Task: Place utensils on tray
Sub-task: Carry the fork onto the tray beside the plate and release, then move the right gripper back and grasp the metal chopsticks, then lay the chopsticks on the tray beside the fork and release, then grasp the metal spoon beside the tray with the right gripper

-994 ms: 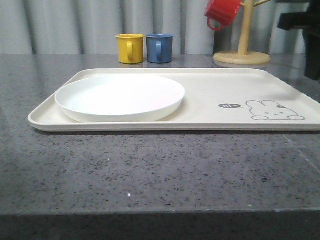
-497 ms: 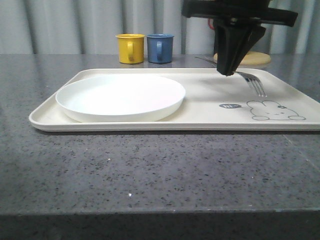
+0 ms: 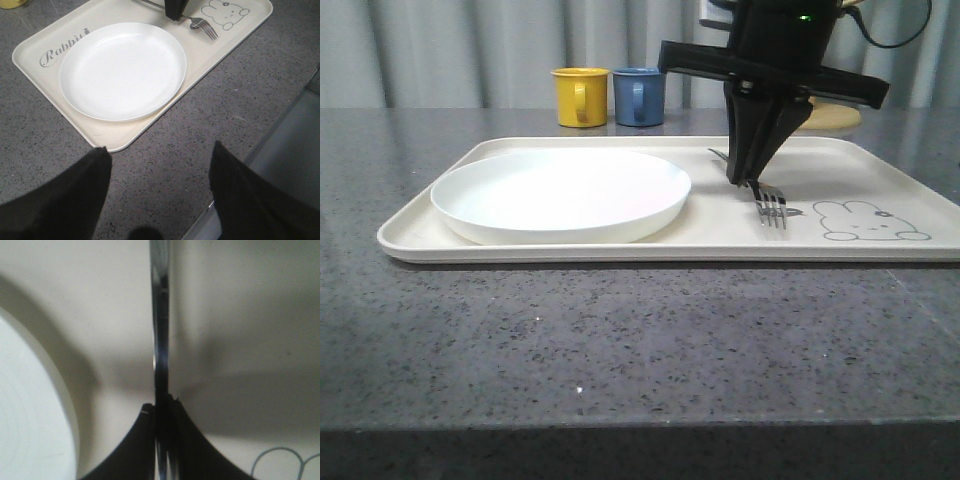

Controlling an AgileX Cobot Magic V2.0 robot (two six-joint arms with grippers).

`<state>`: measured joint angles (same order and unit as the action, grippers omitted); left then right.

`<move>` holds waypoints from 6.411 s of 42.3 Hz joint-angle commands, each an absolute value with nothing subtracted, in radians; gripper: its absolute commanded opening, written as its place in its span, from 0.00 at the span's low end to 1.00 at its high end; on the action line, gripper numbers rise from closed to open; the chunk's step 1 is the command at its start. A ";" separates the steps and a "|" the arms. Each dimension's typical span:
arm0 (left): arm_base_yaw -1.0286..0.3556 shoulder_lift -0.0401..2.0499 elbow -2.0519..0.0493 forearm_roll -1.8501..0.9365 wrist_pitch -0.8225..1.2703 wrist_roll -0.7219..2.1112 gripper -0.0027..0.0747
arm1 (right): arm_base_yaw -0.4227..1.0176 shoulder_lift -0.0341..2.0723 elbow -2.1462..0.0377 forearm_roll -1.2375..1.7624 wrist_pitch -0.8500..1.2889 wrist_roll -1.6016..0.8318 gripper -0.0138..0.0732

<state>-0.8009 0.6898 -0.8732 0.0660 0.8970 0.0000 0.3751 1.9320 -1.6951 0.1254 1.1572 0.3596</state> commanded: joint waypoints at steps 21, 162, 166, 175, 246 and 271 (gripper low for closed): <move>-0.810 0.689 -0.901 0.070 0.829 -0.009 0.59 | 0.377 1.864 -1.727 0.059 1.078 0.391 0.56; -0.810 0.689 -0.901 0.070 0.829 -0.009 0.59 | 0.192 1.683 -1.440 0.285 1.061 0.096 0.23; -0.810 0.689 -0.901 0.070 0.829 -0.009 0.59 | 0.192 1.705 -1.440 0.306 1.041 0.121 0.23; -0.810 0.689 -0.901 0.070 0.829 -0.009 0.59 | 0.192 1.736 -1.440 0.326 1.041 0.121 0.23; -0.810 0.689 -0.901 0.070 0.829 -0.009 0.59 | -0.251 1.662 -1.397 -0.088 1.087 -0.082 0.53; -0.810 0.689 -0.901 0.070 0.829 -0.009 0.59 | -0.251 1.696 -1.399 -0.094 1.064 -0.082 0.44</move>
